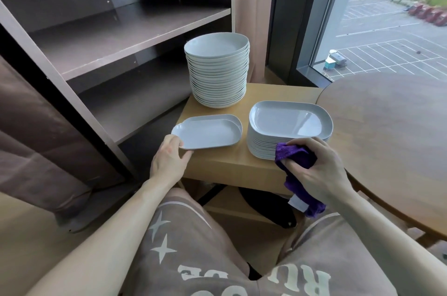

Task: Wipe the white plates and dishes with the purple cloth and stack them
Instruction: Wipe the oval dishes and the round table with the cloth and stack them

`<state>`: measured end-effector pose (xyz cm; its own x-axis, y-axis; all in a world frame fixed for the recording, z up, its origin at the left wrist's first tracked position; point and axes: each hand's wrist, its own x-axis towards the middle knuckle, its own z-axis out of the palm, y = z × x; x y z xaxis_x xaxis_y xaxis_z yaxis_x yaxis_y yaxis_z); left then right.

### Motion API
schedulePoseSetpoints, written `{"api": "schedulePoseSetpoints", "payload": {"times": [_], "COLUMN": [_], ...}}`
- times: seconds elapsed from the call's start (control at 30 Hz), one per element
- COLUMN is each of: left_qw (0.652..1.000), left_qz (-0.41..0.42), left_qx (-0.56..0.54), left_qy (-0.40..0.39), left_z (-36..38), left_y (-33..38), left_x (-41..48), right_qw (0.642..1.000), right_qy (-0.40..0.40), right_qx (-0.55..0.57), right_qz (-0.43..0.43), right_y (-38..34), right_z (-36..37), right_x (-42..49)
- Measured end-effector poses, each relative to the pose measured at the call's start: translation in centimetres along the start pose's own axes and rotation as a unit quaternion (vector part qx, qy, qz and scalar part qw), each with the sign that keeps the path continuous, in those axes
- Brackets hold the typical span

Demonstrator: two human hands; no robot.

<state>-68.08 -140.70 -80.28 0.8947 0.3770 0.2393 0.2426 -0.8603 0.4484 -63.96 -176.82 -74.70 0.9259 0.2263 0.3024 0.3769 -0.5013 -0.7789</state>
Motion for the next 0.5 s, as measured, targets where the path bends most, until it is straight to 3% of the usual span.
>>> {"api": "schedulePoseSetpoints", "payload": {"times": [0.23,0.5], "left_qw": [0.984,0.983], "left_qz": [-0.025,0.014], "left_qx": [0.076,0.096], "left_qy": [-0.158,-0.157], "left_z": [1.1,1.0], "left_y": [-0.4,1.6], "left_x": [0.1,-0.4], "right_qw": [1.0,1.0], "right_qy": [-0.004,0.004], "right_qx": [-0.004,-0.005], "right_qz": [0.01,0.024], "right_y": [-0.3,-0.4], "right_z": [0.2,0.0], "right_x": [-0.1,0.1]}}
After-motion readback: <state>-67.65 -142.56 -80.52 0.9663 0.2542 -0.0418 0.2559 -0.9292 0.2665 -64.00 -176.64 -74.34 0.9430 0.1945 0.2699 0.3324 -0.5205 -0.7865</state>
